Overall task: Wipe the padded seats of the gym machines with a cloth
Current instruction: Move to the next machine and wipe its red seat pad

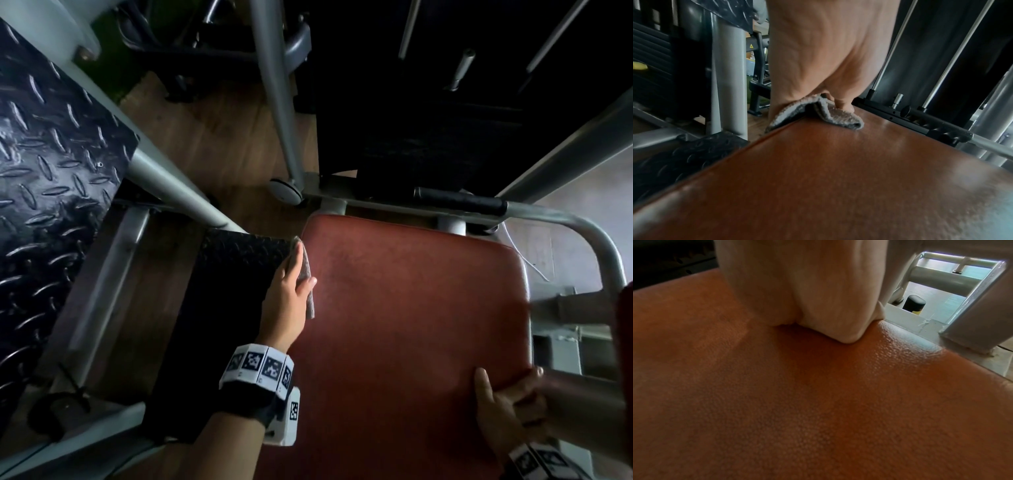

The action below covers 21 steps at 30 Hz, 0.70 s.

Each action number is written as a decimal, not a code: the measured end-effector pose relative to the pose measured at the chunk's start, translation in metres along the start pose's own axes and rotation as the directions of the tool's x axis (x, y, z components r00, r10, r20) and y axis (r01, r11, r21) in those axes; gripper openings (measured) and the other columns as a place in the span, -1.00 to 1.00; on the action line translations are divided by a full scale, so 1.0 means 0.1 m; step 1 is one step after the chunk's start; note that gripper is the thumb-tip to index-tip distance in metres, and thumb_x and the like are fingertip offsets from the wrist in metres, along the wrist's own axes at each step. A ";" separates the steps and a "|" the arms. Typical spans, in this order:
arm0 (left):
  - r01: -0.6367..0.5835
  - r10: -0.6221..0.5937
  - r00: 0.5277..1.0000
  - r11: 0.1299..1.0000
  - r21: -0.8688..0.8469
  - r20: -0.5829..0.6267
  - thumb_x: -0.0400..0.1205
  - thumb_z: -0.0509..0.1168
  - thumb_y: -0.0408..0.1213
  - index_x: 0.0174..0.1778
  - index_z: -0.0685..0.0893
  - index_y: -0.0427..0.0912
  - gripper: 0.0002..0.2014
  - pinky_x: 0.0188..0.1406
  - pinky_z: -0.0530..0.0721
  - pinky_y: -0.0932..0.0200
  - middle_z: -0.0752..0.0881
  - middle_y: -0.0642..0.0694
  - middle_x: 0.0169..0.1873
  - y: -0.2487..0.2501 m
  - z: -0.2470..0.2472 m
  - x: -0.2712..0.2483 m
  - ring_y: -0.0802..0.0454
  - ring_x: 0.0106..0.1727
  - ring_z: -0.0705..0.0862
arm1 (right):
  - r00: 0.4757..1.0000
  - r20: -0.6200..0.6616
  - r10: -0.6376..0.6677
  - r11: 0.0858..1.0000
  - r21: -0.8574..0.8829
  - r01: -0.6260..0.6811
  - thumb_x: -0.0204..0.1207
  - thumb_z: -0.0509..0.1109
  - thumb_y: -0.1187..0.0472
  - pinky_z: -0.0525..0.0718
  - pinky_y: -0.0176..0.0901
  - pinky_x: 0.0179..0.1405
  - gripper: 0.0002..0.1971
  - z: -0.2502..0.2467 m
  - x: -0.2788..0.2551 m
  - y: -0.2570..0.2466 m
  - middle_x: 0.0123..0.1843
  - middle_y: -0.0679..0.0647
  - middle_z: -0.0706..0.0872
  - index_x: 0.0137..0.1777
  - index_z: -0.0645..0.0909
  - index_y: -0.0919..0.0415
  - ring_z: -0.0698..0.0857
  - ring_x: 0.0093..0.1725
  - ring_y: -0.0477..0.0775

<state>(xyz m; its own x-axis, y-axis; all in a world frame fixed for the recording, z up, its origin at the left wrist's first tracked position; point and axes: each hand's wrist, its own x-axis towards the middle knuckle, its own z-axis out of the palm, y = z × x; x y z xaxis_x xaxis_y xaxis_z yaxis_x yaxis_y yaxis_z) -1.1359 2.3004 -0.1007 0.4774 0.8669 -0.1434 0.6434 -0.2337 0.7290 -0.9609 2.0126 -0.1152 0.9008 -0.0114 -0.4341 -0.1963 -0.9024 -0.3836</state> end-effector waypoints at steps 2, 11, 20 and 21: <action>0.013 -0.013 1.000 1.000 -0.023 0.009 0.70 0.28 -0.19 0.67 0.18 0.12 -0.36 0.42 0.20 0.48 0.35 0.01 0.61 0.05 0.00 0.06 0.15 0.57 0.36 | 1.000 0.010 -0.002 1.000 -0.020 0.002 -0.18 -0.30 -0.84 0.17 0.47 0.48 0.45 -0.03 -0.09 -0.07 0.53 0.57 0.25 0.70 -0.08 0.07 0.29 0.45 0.66; 0.152 -0.148 0.988 0.984 -0.092 0.047 0.72 0.23 -0.13 0.65 0.27 0.13 -0.45 0.16 0.46 0.31 0.67 -0.19 0.31 0.25 -0.04 0.50 -0.07 0.28 0.65 | 0.998 0.065 0.020 0.998 -0.065 -0.016 0.47 0.21 -0.43 0.08 0.35 0.57 0.03 -0.14 -0.05 -0.07 0.65 0.42 0.07 0.71 -0.20 0.10 0.12 0.59 0.50; 0.044 -0.040 0.994 0.998 0.040 -0.097 0.67 0.31 -0.14 0.67 0.23 0.06 -0.36 0.28 0.25 0.64 0.50 -0.04 0.50 -0.05 0.00 -0.57 0.13 0.47 0.49 | 0.999 -0.033 0.039 0.995 -0.089 -0.042 0.25 -0.01 -0.59 0.01 0.44 0.54 0.10 -0.06 -0.08 -0.10 0.64 0.39 0.08 0.71 -0.21 -0.03 0.09 0.59 0.53; 0.063 -0.060 0.994 0.997 0.033 -0.095 0.67 0.31 -0.14 0.67 0.24 0.05 -0.36 0.24 0.25 0.65 0.51 -0.05 0.49 -0.03 0.00 -0.55 0.13 0.46 0.50 | 0.999 -0.031 0.040 0.994 -0.097 -0.043 0.28 0.03 -0.58 0.02 0.44 0.54 0.08 -0.04 -0.06 -0.07 0.64 0.38 0.08 0.70 -0.22 -0.06 0.10 0.60 0.51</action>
<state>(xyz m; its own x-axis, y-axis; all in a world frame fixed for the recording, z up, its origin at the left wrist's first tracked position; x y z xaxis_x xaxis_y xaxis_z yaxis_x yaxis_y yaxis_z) -1.1642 2.2529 -0.0948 0.3790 0.9173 -0.1222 0.6913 -0.1929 0.6963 -0.9636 2.0171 -0.1071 0.9037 -0.0609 -0.4237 -0.1961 -0.9387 -0.2835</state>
